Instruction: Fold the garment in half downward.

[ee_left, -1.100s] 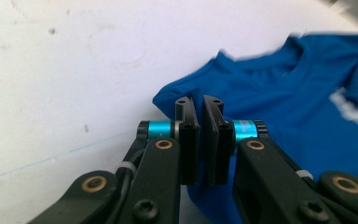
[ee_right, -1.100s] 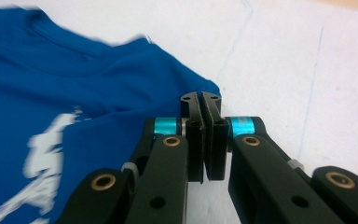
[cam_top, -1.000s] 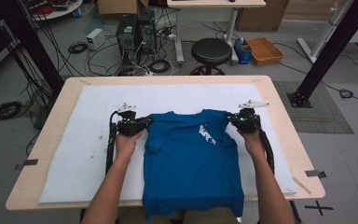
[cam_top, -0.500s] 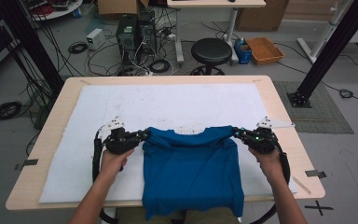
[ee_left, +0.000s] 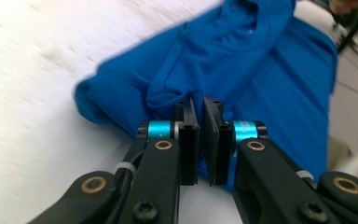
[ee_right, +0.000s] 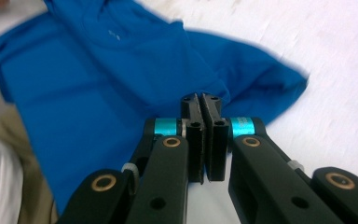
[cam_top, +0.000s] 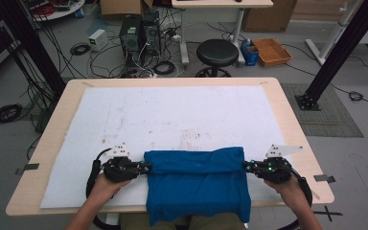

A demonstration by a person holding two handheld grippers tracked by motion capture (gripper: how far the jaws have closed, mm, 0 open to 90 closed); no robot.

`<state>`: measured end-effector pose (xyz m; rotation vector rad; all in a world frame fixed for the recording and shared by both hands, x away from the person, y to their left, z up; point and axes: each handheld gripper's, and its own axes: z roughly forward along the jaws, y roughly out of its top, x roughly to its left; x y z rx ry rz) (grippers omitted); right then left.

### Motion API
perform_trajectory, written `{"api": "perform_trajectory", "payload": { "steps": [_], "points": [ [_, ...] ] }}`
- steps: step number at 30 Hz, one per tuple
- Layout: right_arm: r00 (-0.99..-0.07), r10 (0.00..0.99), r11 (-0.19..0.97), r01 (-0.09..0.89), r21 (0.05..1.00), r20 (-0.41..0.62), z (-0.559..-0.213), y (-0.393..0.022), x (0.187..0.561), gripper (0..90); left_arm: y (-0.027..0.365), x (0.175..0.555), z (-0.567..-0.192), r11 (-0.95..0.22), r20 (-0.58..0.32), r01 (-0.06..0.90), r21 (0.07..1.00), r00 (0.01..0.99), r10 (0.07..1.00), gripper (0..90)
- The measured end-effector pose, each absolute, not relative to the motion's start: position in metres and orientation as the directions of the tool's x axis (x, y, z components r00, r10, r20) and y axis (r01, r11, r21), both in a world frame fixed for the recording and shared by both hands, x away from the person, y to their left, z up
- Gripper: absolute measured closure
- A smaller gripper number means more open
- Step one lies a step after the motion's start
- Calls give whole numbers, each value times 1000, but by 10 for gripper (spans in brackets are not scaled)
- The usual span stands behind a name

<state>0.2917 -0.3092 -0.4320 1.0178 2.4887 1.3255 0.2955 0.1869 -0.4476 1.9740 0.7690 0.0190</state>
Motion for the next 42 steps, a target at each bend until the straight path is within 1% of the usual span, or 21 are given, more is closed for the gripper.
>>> {"api": "perform_trajectory", "payload": {
  "steps": [3,4,5,6,8,9,12,14,17,19,21,23,27,33,34,35,36,37,38,39,42],
  "points": [
    [-777,606,429,502,751,173,-437,-310,286,887,185,291,-448,-356,-279,495,793,814,510,829],
    [-782,598,431,500,751,177,-437,-310,286,876,185,291,-447,-338,-286,503,796,803,523,751],
    [-785,593,422,494,760,180,-437,-311,286,801,186,293,-445,-311,-305,521,795,787,537,621],
    [-777,595,393,505,768,206,-435,-312,286,725,187,294,-443,-277,-308,522,807,771,558,550],
    [-753,618,316,502,805,227,-429,-313,289,560,190,300,-438,-228,-274,504,833,733,623,453],
    [-729,644,272,501,822,232,-426,-313,292,509,190,304,-436,-199,-268,506,839,704,658,427],
    [-641,737,199,509,838,214,-420,-309,307,407,186,320,-434,-167,-246,523,836,628,738,427],
    [-584,790,198,529,825,185,-421,-301,319,405,178,330,-438,-191,-235,553,811,606,760,427],
    [-552,817,226,572,789,166,-431,-284,336,383,167,336,-447,-253,-199,577,777,606,770,429],
    [-535,835,274,608,745,129,-439,-274,343,387,166,337,-451,-255,-198,587,768,597,778,437],
    [-541,835,327,634,700,100,-445,-270,344,441,168,336,-452,-245,-195,584,774,587,786,491],
    [-547,833,345,629,697,81,-443,-274,338,508,171,334,-452,-228,-203,587,777,577,791,537],
    [-527,849,378,655,654,38,-435,-282,330,489,171,331,-451,-217,-199,573,790,574,794,538],
    [-540,836,313,621,719,103,-437,-280,336,453,173,331,-452,-208,-209,574,792,575,791,528],
    [-540,836,322,626,710,97,-441,-279,338,461,172,332,-452,-220,-205,571,791,585,785,587],
    [-543,834,334,635,697,96,-445,-278,341,475,169,331,-452,-244,-184,568,786,592,784,700],
    [-545,832,321,627,710,105,-446,-279,341,555,166,331,-452,-273,-157,563,780,599,785,770],
    [-558,822,327,626,708,115,-445,-280,341,677,165,331,-451,-270,-153,566,779,589,793,813],
    [-579,807,339,615,712,116,-445,-280,340,761,165,331,-451,-270,-153,566,779,589,793,832],
    [-583,806,351,608,712,100,-444,-279,339,793,165,333,-451,-233,-181,584,777,563,807,844],
    [-580,810,359,600,715,80,-442,-280,345,813,167,342,-448,-186,-191,581,793,526,829,854]
  ]
}}
